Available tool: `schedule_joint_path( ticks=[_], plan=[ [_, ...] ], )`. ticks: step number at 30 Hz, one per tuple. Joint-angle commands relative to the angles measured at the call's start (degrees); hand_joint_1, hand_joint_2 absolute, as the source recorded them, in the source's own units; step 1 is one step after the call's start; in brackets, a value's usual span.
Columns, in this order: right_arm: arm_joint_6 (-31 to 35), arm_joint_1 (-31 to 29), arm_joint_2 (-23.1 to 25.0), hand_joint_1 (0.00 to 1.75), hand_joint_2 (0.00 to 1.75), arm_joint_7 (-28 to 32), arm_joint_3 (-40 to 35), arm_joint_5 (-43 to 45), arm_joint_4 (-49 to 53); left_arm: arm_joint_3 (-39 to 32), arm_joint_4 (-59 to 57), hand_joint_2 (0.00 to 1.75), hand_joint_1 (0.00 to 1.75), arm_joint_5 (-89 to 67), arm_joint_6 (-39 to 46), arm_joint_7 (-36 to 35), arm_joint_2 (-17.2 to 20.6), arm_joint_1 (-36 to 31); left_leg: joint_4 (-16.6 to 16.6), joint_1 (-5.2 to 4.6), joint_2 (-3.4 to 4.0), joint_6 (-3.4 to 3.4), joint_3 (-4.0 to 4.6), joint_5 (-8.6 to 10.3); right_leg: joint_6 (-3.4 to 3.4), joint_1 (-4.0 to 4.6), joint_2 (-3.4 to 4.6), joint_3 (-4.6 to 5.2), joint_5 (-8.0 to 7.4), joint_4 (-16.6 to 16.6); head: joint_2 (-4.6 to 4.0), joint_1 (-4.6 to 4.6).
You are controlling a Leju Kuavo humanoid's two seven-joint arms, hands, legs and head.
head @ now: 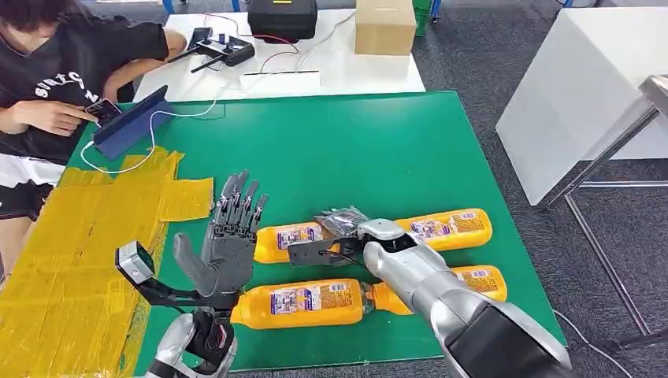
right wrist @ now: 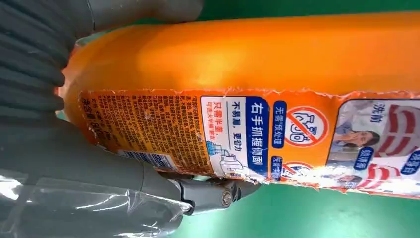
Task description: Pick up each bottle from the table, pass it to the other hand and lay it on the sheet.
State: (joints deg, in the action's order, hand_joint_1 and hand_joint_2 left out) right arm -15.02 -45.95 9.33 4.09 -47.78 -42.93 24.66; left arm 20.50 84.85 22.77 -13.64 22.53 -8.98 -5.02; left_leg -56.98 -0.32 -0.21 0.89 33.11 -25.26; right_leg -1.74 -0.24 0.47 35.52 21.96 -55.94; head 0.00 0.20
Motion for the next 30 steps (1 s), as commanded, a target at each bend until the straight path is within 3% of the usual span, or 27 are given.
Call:
schedule_joint_path(
  ticks=[1, 4, 6, 7, 9, 12, 15, 17, 18, 23, 25, 30],
  plan=[
    [3.75, 1.19, -1.43, 1.75, 1.75, -1.29, -3.62, 0.9, -4.38, 0.74, -2.15, 0.0, 0.0, -0.18, 0.79, -0.42, 1.3, -0.29, 0.11, 0.07, -0.16, -0.08, -0.35, -0.06, 0.02, 0.08, -0.21, -0.42, 0.1, 0.14, 0.0, 0.0],
    [7.92, 2.37, -1.48, 1.75, 1.75, -1.79, -2.28, 1.88, -3.44, 0.83, -0.65, 0.0, 0.0, -1.06, 1.43, -0.51, 1.32, 1.38, 0.1, 0.05, -0.1, -0.06, -0.31, -0.06, 0.02, 0.05, -0.14, -0.37, 0.09, 0.12, 0.0, 0.02],
    [20.62, 4.42, -2.15, 1.75, 1.75, -2.01, 0.92, 1.93, 1.01, 0.43, 1.82, 0.0, 0.0, -3.47, 3.31, -0.46, 1.44, 4.31, 0.12, 0.07, -0.08, -0.07, -0.39, -0.1, 0.02, 0.07, -0.13, -0.44, 0.11, 0.14, 0.0, 0.02],
    [23.41, 5.55, -2.66, 1.75, 1.75, -2.02, 2.16, 1.81, 3.8, 0.33, 3.15, 0.0, 0.0, -4.52, 3.79, -0.41, 1.63, 5.68, 0.1, 0.04, -0.02, -0.05, -0.3, -0.07, 0.01, 0.04, -0.05, -0.33, 0.07, 0.12, 0.0, 0.02],
    [32.32, 11.19, -4.39, 1.75, 1.75, -0.31, 8.35, 3.5, 15.54, -0.23, 5.9, 0.0, 0.0, -6.31, 4.86, 0.06, 1.71, 8.4, 0.11, 0.07, 0.0, -0.06, -0.37, -0.09, 0.02, 0.07, -0.04, -0.41, 0.07, 0.15, 0.0, 0.0],
    [41.44, 25.31, -7.2, 1.75, 1.75, 2.19, 17.66, 4.61, 40.55, -0.28, 9.59, 0.0, 0.0, -10.64, 8.05, 1.32, 2.7, 11.35, 0.07, 0.11, -0.05, -0.06, -0.24, -0.13, 0.02, 0.11, -0.07, -0.33, 0.11, 0.13, 0.0, 0.06],
    [45.21, 35.72, -7.06, 1.75, 1.75, 7.44, 24.28, 7.12, 54.97, -0.14, 11.75, 0.0, 0.0, -13.7, 10.63, 2.14, 3.34, 12.68, 0.11, 0.14, -0.17, -0.09, -0.48, -0.28, 0.04, 0.15, -0.22, -0.58, 0.29, 0.14, 0.0, 0.0],
    [46.1, 39.79, -6.36, 1.75, 1.75, 10.16, 26.75, 9.2, 59.65, 0.41, 12.51, 0.0, 0.0, -15.36, 11.97, 2.29, 3.74, 13.14, 0.08, 0.07, -0.37, -0.03, -0.18, -0.16, 0.02, 0.07, -0.39, -0.3, 0.26, 0.08, 0.0, 0.0],
    [46.41, 42.12, -5.59, 1.75, 1.75, 12.59, 28.11, 12.28, 62.27, 0.96, 12.82, 1.75, 0.0, -16.36, 12.79, 2.35, 3.95, 13.39, 0.0, 0.11, -0.49, -0.03, -0.32, -0.33, -0.11, 0.12, -0.51, -0.48, 0.51, 0.03, 0.0, 0.02],
    [47.05, 44.91, -4.22, 1.75, 1.75, 15.81, 29.52, 14.88, 65.1, 1.8, 12.97, 1.75, 0.0, -17.22, 13.96, 2.35, 4.17, 13.66, 0.01, 0.05, -0.46, 0.0, -0.21, -0.37, -0.08, 0.05, -0.49, -0.41, 0.47, 0.01, 0.0, 0.02],
    [46.91, 46.96, -2.76, 1.75, 1.75, 19.75, 30.51, 19.55, 67.77, 2.49, 12.43, 1.75, 0.0, -18.74, 15.75, 1.11, 4.71, 13.36, 0.02, 0.02, -0.36, 0.02, -0.06, -0.3, -0.09, 0.01, -0.38, -0.22, 0.36, 0.02, 0.0, 0.02],
    [39.48, 50.87, -2.92, 1.75, 1.75, 25.01, 26.81, 29.35, 72.68, 4.63, 9.1, 1.75, 0.0, -21.87, 18.07, -3.0, 6.28, 10.45, 0.07, -0.02, -0.45, 0.01, -0.11, -0.3, -0.07, -0.01, -0.49, -0.25, 0.38, 0.05, 0.0, 0.02]
  ],
)
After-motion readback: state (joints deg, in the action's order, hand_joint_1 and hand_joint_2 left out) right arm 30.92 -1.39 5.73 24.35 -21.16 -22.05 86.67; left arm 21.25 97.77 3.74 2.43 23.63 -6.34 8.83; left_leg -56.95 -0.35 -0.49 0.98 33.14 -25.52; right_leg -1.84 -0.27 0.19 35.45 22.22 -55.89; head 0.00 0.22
